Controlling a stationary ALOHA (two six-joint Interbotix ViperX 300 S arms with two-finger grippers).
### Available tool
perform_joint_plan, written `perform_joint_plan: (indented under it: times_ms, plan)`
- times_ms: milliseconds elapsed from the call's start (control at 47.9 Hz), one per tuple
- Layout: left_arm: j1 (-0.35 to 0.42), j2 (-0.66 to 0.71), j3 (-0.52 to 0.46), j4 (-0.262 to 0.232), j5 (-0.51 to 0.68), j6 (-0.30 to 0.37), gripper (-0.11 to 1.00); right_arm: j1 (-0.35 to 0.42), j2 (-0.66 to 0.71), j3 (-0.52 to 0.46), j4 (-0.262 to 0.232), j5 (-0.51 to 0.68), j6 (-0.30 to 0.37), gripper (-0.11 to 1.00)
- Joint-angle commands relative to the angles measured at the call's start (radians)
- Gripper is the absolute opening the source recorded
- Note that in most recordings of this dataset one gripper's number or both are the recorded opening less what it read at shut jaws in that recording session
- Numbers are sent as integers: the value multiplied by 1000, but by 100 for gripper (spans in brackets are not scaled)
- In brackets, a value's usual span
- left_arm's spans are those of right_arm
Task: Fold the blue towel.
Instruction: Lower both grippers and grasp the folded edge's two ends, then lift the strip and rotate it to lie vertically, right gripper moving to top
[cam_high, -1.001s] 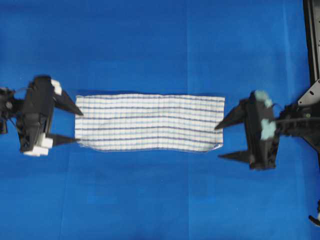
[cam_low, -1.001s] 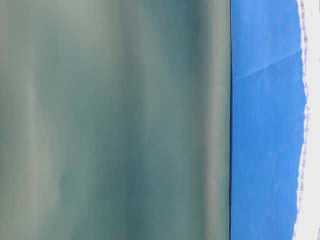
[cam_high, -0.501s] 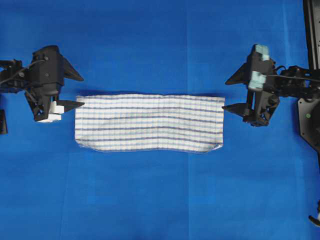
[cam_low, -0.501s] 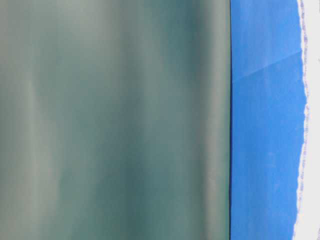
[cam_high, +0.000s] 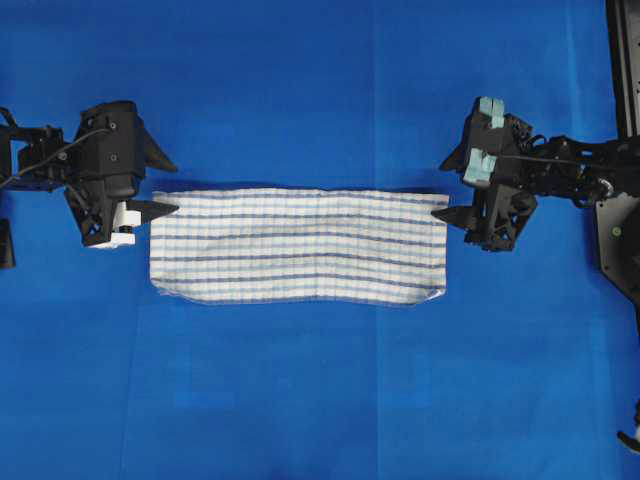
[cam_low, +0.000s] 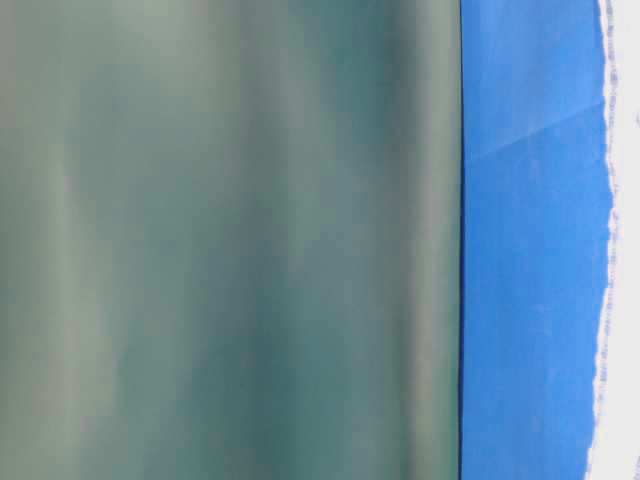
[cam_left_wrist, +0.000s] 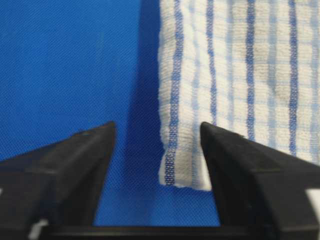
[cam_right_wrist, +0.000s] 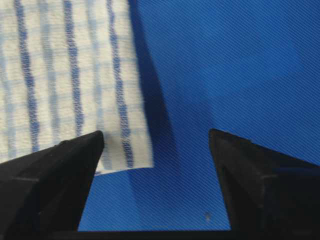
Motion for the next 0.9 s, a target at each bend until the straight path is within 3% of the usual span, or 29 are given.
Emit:
perform_joint_plan:
  times_ms: [0,209,417,876]
  plan:
    - [-3,-6,-18,2,-3,0,51,17,-5,-18,0,-15,0,69]
    - [-8,-5,-18,2,26,0,5,46,2,-18,2,-23,-3,26]
    - [-8,-6,-15,3,31,0,1,44,2,-11,3,-26,8,0]
    - [-38,-60,-43,2,66,-8,1,44,-74,-17,3,-12,5,-2]
